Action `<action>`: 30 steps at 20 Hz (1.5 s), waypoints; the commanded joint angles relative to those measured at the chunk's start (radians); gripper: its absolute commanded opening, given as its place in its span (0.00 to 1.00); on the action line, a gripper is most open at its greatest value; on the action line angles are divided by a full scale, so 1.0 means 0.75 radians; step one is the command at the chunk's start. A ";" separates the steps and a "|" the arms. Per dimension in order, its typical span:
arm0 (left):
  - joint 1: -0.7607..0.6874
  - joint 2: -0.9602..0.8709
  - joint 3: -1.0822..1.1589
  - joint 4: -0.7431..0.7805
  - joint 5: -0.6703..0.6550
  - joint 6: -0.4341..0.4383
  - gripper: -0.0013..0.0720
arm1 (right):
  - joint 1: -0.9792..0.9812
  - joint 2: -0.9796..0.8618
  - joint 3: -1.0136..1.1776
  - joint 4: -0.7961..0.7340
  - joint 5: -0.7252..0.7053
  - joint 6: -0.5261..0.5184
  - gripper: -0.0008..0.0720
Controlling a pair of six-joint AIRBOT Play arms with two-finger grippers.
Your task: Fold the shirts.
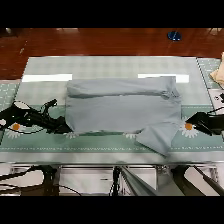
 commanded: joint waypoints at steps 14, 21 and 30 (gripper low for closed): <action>0.000 0.004 0.002 -0.179 0.103 0.130 0.05 | 0.347 -0.310 -0.258 0.173 -0.351 0.176 0.37; 0.076 0.158 0.119 -0.482 0.008 0.255 0.05 | 0.386 0.028 0.077 0.182 -0.237 0.071 0.05; -0.033 0.081 0.479 -0.586 0.260 0.199 0.05 | 0.508 -0.191 0.372 0.332 -0.746 0.088 0.04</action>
